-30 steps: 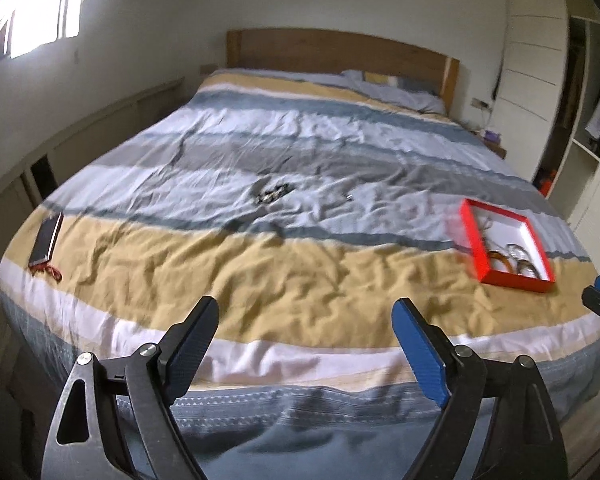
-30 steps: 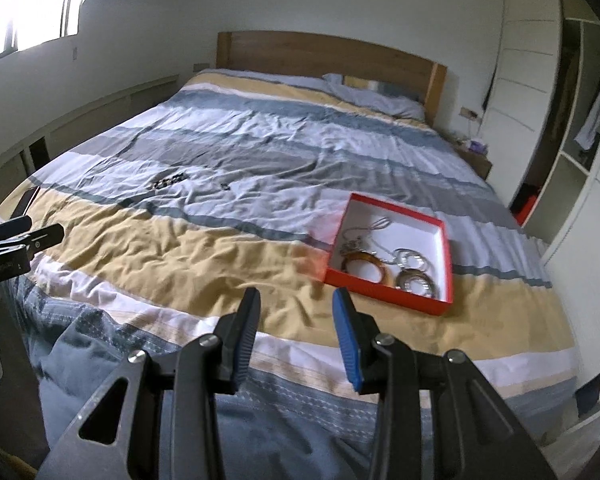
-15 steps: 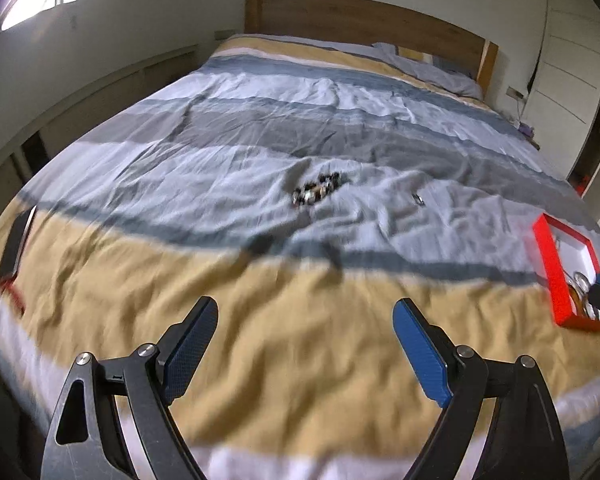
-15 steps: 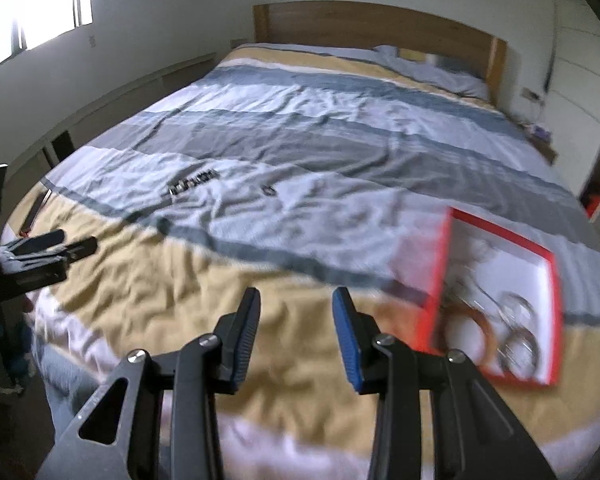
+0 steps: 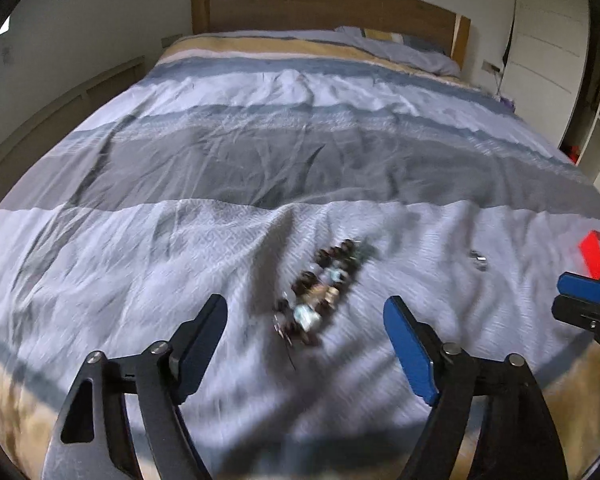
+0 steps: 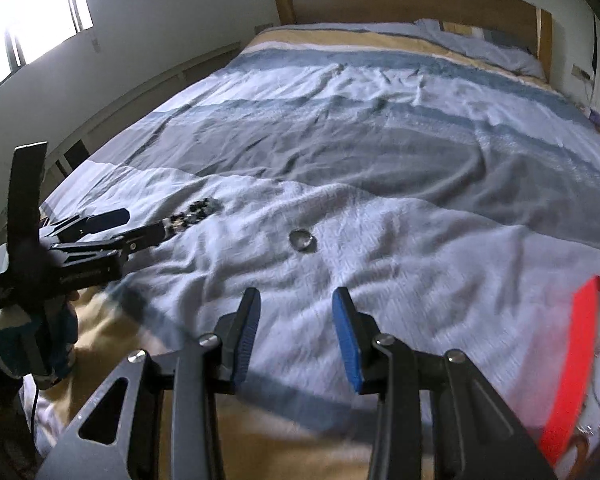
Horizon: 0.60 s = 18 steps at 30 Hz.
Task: Organize jewelry
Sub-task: 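Move the left tool to the dark beaded bracelet while the right tool approaches the small silver ring, then grasp the beaded bracelet with the left tool while the right tool grasps the silver ring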
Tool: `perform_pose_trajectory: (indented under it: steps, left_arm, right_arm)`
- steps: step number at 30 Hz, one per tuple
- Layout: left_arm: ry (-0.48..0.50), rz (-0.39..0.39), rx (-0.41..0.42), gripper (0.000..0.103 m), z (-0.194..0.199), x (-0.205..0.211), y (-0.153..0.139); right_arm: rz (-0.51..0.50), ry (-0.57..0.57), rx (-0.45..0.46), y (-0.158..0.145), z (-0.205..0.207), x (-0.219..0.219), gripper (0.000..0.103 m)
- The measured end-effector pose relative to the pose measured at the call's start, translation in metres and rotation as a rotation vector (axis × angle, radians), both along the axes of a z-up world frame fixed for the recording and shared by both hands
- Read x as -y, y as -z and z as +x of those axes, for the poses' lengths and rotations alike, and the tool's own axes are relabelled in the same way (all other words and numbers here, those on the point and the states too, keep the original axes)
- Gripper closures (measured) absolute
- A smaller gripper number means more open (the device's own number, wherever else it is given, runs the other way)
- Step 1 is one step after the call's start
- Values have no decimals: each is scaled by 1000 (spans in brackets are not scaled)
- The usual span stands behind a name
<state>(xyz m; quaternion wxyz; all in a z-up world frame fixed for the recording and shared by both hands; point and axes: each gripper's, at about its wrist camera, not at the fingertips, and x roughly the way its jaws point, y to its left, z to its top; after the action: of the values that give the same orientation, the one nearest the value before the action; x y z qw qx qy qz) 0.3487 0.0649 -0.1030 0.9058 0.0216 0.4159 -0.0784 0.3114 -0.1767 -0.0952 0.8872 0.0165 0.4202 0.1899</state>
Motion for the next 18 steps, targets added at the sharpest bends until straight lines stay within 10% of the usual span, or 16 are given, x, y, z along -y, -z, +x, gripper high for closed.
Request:
perform_pose_trajectory:
  steps: [8,18]
  left_arm:
    - [50,-20,-35,35,23,3,26]
    - [140,-55,-12,82,17,14,33]
  right_arm:
    - [6,-10,-25,26,29,-10,67]
    - [43,-2,-7,35,54,-16,67]
